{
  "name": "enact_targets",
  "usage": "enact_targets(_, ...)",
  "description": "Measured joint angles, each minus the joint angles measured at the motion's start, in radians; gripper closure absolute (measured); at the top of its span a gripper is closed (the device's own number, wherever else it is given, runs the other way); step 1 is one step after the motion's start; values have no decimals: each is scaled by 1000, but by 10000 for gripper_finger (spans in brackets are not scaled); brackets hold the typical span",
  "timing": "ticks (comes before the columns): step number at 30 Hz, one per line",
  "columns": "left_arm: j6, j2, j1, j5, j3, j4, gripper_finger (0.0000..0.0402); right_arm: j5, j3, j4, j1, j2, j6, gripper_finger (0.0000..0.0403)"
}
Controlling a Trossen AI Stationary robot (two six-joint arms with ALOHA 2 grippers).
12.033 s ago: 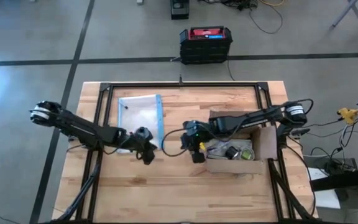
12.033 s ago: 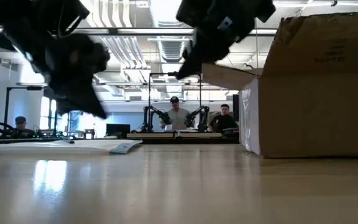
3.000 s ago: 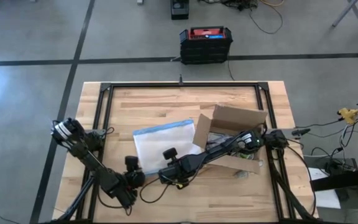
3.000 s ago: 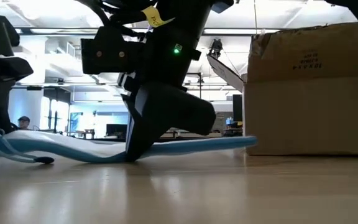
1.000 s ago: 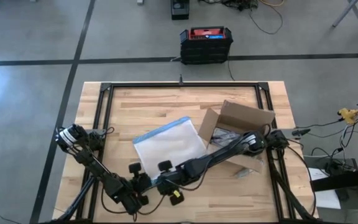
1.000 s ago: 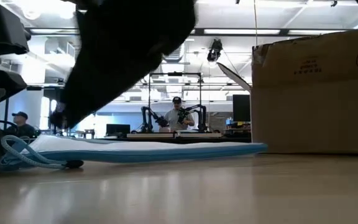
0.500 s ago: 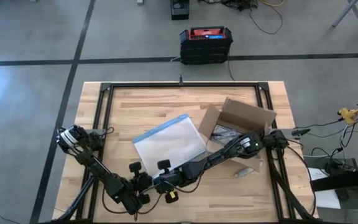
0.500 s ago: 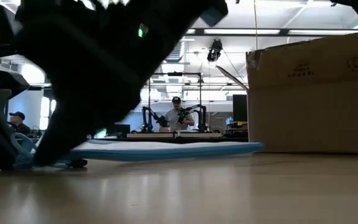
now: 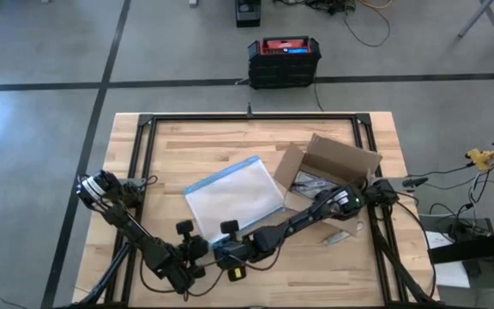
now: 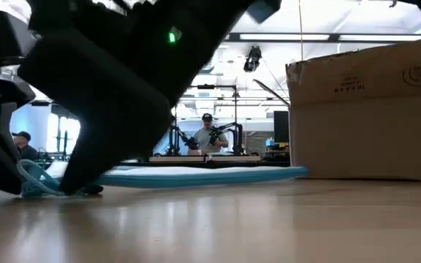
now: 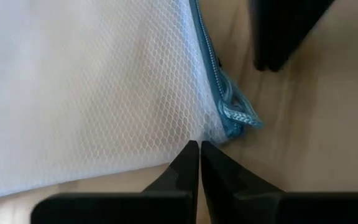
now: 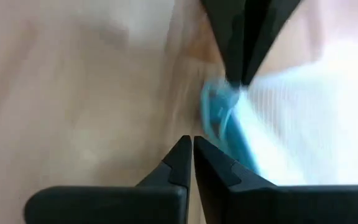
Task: Pack items into zip bag
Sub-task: Open the blue transparent zip bag
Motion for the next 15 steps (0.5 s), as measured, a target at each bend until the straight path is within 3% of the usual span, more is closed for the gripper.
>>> enact_targets(9, 8, -3, 0, -35, 0, 17, 401, 7, -4, 65, -32, 22, 17, 402)
enact_targets(15, 7, -1, 3, -110, -12, 95, 401, -19, -4, 74, -44, 44, 28, 403)
